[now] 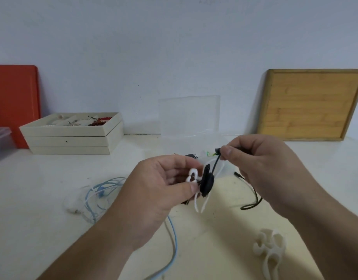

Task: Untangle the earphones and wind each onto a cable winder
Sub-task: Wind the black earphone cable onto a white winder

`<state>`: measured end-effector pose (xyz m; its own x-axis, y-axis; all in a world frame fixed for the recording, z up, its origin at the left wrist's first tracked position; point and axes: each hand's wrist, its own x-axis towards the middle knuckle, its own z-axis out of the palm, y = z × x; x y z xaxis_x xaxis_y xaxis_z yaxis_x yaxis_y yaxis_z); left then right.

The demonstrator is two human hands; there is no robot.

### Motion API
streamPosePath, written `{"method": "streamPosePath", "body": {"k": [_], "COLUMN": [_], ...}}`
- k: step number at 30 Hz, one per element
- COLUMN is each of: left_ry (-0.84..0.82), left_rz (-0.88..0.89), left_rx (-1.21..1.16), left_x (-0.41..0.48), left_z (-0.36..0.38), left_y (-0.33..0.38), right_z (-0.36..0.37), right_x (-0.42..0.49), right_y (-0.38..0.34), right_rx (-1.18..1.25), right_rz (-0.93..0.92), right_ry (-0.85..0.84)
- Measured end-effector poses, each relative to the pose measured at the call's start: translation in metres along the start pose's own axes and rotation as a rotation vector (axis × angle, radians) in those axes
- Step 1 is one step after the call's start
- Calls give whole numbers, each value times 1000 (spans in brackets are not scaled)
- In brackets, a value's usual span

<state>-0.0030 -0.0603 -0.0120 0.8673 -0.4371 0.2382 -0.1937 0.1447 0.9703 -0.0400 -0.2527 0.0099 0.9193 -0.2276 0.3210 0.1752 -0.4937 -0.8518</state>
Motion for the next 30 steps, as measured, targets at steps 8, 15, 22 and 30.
{"method": "streamPosePath", "body": {"k": [8,15,22,30], "left_ry": [101,279,316,157], "left_rz": [2,-25,125,94], "left_rx": [-277,-200,398,388], "left_x": [4,8,4,1], "left_z": [-6,-9,-7,-5], "left_y": [-1,-4,-7,-2], "right_z": [30,25,10,-8], "right_x": [-10,-13,-13,0], "right_y": [4,-5,-13,-2], "right_rx": [-133,-51,-61,291], "right_rz": [101,50,-54,81], "right_ry": [-453,-612,-557,-162]}}
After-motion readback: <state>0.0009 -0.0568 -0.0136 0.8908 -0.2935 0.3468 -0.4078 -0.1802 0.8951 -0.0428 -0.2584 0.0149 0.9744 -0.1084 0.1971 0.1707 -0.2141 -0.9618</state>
